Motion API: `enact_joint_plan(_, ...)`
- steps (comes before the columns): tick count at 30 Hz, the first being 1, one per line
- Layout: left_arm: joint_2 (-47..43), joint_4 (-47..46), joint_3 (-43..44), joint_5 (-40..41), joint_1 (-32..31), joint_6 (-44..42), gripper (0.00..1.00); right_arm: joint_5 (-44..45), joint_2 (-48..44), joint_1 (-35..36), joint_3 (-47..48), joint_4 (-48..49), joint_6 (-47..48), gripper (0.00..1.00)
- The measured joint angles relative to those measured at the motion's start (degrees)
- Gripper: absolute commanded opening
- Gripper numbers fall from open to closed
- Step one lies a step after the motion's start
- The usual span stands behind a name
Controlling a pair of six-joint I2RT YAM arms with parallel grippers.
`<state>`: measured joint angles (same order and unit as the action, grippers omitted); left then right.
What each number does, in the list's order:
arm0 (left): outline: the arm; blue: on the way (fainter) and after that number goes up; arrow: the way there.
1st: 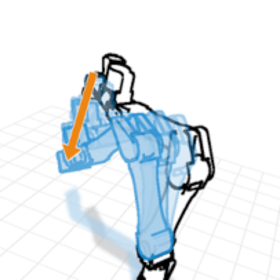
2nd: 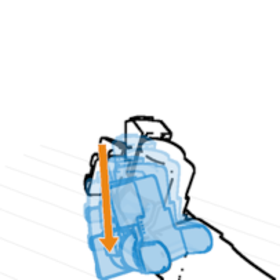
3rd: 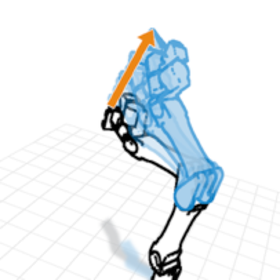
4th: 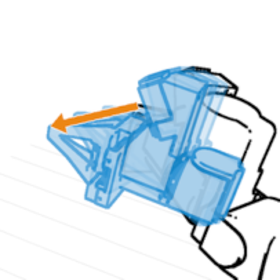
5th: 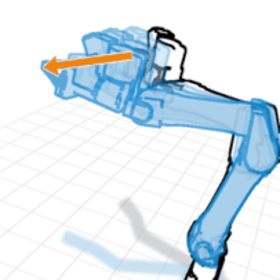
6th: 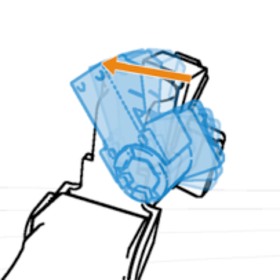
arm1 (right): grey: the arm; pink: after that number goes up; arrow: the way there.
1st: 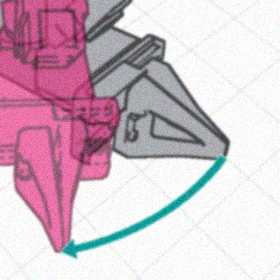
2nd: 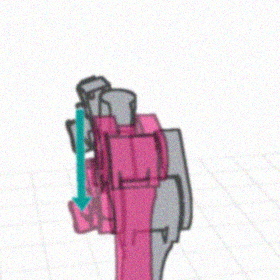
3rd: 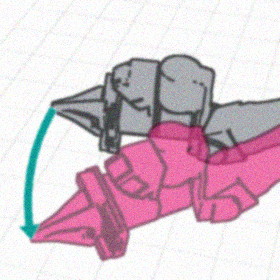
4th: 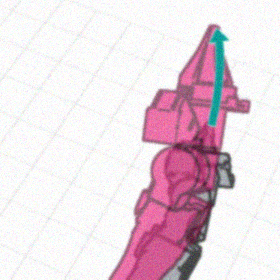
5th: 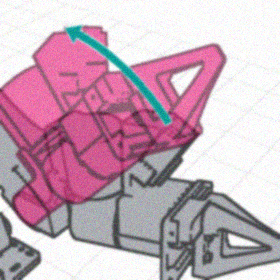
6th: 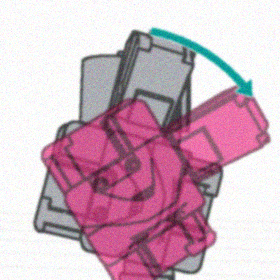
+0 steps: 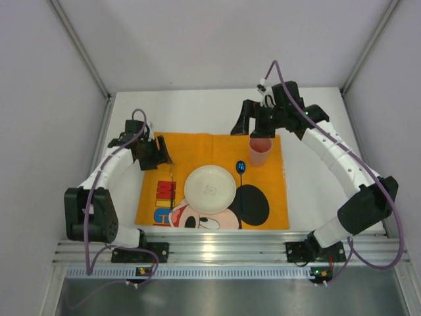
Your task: Set the dinner table for one person
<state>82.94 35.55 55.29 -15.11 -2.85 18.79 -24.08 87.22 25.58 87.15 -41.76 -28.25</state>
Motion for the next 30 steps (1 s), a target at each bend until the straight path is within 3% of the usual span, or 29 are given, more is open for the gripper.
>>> enact_joint_plan(4, -5.16, 0.68, 8.9, 2.91, 0.09, 0.9, 0.72, 3.39, -0.17, -0.02, 3.78, -2.16, 2.91, 0.97)
enact_joint_plan(8, -14.62, -0.15, 10.25, 6.36, -0.04, 2.03, 0.75, 11.21, -5.77, 0.07, 0.87, -1.9, 6.67, 1.0)
enact_joint_plan(9, -17.84, -1.31, 8.94, 7.89, -0.07, 2.32, 0.83, 13.64, -9.2, 0.11, -2.08, -1.95, 7.13, 1.0)
enact_joint_plan(10, -21.29, -2.43, 6.93, 9.7, -0.13, 2.45, 0.83, 16.94, -13.46, 0.11, -5.99, -1.44, 7.19, 1.0)
enact_joint_plan(11, -25.29, -4.55, 3.69, 11.32, -0.15, 2.71, 0.98, 20.37, -18.38, 0.13, -10.43, -0.44, 7.1, 1.0)
enact_joint_plan(17, -46.8, -14.14, -18.12, 18.56, -0.2, 1.11, 0.99, 35.12, -52.24, 0.11, -33.0, -3.48, 3.63, 1.0)
enact_joint_plan(21, -47.1, -17.27, -21.99, 21.57, -0.2, -0.55, 0.98, 40.68, -60.87, 0.11, -35.04, -6.12, 1.49, 1.0)
enact_joint_plan(30, -40.09, -24.35, -21.99, 23.63, -0.22, -0.9, 0.98, 45.11, -54.18, 0.11, -35.01, -10.49, -0.96, 1.0)
